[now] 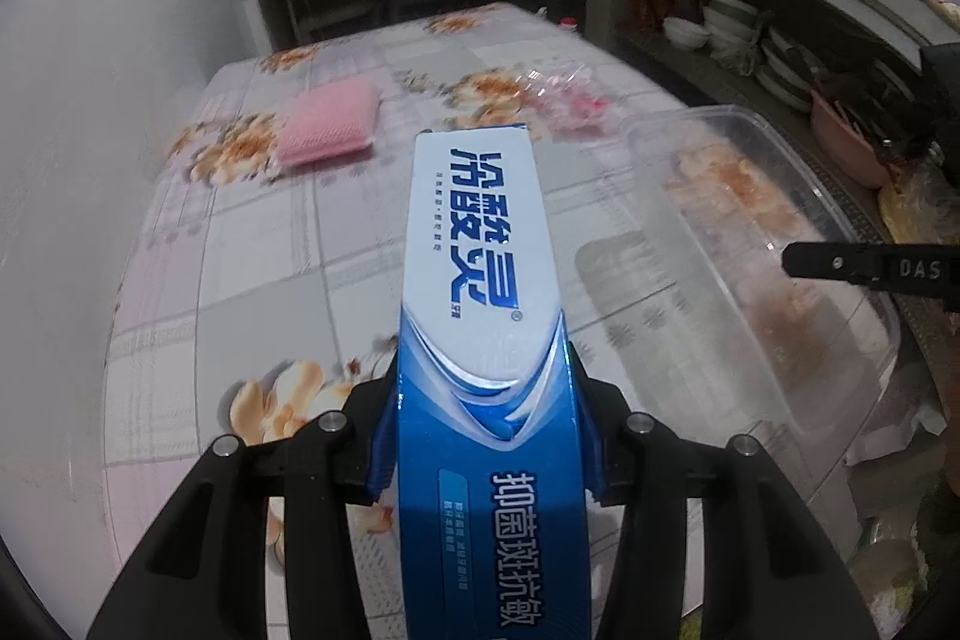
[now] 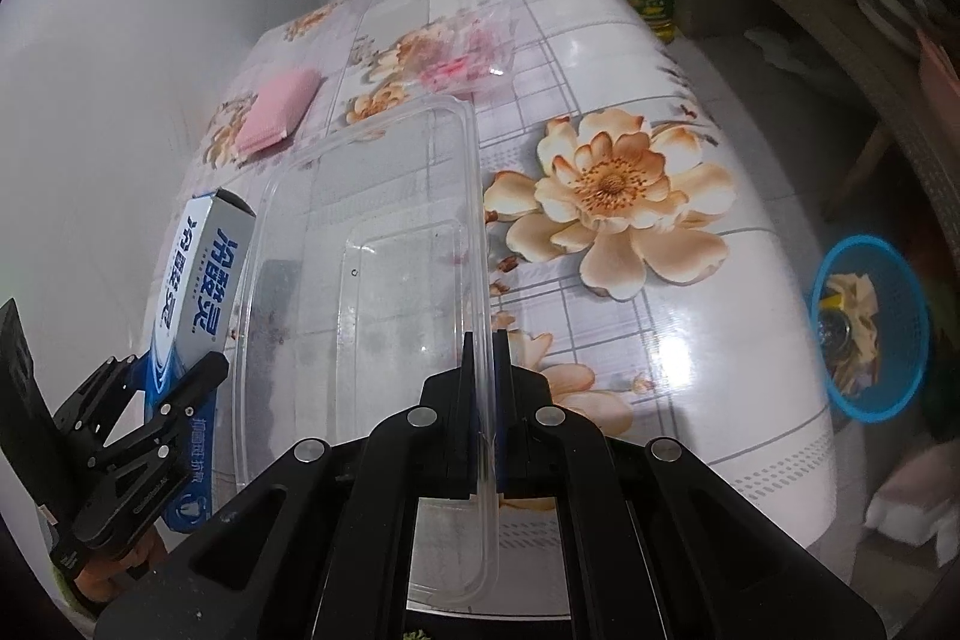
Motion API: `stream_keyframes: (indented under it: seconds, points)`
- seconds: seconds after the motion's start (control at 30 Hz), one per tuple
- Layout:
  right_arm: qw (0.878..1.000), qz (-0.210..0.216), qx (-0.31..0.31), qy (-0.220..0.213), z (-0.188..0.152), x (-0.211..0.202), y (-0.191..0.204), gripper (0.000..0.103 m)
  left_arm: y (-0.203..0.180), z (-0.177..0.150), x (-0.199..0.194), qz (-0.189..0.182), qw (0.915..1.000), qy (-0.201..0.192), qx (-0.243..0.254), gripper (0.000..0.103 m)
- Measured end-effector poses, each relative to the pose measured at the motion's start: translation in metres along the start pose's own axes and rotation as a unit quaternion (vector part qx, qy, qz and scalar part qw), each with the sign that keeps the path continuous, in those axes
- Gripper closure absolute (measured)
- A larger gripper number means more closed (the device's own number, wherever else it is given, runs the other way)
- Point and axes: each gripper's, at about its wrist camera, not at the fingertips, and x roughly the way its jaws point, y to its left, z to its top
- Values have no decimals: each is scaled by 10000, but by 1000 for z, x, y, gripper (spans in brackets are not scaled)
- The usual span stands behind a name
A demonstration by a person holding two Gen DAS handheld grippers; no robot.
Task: Collect trash
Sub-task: 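Carry the clear container and blue toothpaste box toward the blue wastebasket, then open both tools to drop the container and toothpaste box into the wastebasket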
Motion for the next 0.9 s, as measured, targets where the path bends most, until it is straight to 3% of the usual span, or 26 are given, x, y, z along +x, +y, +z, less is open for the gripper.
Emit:
stream_keyframes:
  seconds: [0.23, 0.4, 0.53, 0.63, 0.77, 0.9]
  points:
    - [9981, 36, 433, -431, -5, -30, -26, 100, -30, 37, -8, -632, 9971, -264, 330, 57]
    - [9877, -79, 1202, -994, -14, -74, -86, 100, -82, 75, -13, -1365, 9866, -449, 769, 57]
    - [9664, -427, 2105, -1415, -39, -110, -157, 100, -135, 101, -10, -2068, 9709, -423, 1127, 57]
    - [9448, -595, 2834, -1535, -68, -124, -211, 100, -177, 109, -5, -2359, 9605, -358, 1431, 57]
    - [9168, -637, 3698, -1366, -100, -111, -272, 100, -219, 109, 10, -2715, 9493, -25, 1582, 57]
    - [8914, -630, 4375, -1005, -121, -75, -328, 100, -247, 105, 26, -2782, 9454, 265, 1677, 57]
